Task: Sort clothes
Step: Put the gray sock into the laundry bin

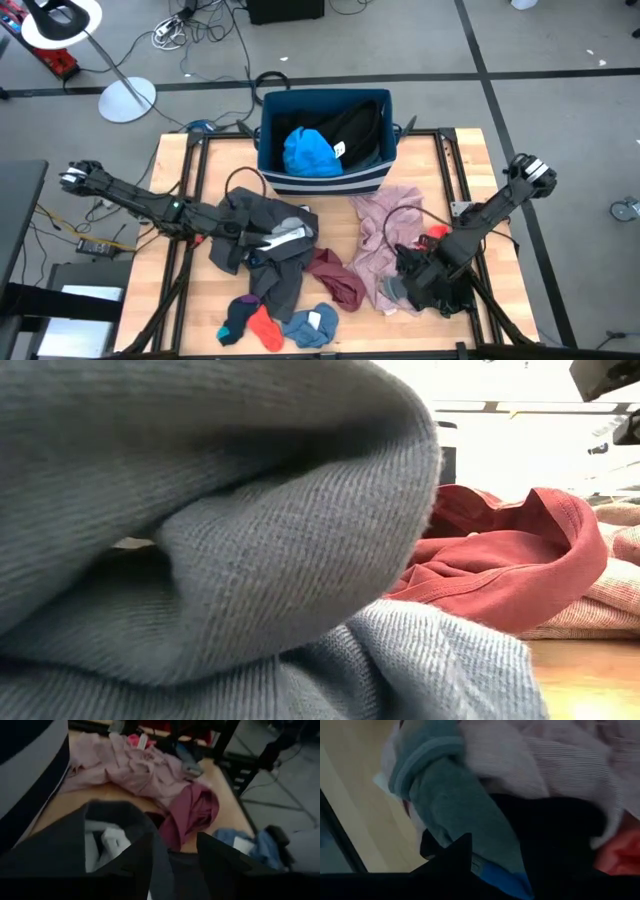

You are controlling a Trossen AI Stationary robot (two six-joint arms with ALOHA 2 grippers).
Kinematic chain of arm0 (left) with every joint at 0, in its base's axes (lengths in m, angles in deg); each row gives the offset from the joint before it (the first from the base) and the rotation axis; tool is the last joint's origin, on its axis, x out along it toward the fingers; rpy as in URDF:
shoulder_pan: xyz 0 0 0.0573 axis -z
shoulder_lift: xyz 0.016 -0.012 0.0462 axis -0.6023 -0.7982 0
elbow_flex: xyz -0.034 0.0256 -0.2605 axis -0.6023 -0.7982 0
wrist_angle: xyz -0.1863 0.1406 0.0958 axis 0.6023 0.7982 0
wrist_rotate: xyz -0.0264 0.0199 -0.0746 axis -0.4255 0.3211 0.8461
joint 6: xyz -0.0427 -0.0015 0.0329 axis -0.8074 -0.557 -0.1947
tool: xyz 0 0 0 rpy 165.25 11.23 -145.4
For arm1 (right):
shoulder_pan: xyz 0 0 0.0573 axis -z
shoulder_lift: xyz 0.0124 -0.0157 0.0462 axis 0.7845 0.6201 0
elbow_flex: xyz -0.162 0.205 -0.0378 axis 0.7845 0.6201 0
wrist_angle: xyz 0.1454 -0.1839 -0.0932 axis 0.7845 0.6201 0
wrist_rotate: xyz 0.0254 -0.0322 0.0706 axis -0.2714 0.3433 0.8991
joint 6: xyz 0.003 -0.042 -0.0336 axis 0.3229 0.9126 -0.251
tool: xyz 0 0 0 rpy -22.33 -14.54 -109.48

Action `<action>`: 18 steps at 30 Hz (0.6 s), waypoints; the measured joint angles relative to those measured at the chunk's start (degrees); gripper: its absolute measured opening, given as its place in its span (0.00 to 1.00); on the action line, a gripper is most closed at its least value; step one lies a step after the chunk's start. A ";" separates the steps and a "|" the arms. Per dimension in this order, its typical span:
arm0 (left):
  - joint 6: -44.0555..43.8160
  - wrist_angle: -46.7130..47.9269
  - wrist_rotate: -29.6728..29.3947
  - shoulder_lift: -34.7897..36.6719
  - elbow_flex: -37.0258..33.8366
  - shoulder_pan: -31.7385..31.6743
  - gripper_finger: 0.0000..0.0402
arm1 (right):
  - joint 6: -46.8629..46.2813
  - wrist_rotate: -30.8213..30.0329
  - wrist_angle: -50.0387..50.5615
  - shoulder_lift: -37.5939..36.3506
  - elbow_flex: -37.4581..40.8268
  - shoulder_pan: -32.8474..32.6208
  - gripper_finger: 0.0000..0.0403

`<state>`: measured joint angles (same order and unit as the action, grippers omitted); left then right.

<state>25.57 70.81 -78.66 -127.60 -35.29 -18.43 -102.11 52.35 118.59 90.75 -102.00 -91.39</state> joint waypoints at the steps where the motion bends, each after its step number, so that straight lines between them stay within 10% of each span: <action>1: 0.04 -0.04 -0.60 -0.73 0.00 0.30 0.39 | 0.38 -0.02 -0.53 0.77 0.00 -0.11 0.42; 9: -0.48 -0.07 -0.95 -4.46 0.00 0.59 0.39 | 2.88 -1.60 -2.87 5.46 0.00 0.02 0.40; 18: -1.82 -0.15 -0.77 -5.04 0.01 0.59 0.39 | 5.88 -1.23 -3.04 5.65 -2.02 0.15 0.04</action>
<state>23.75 70.66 -79.44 -132.64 -35.27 -17.84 -96.23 51.12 115.55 96.40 -104.02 -91.25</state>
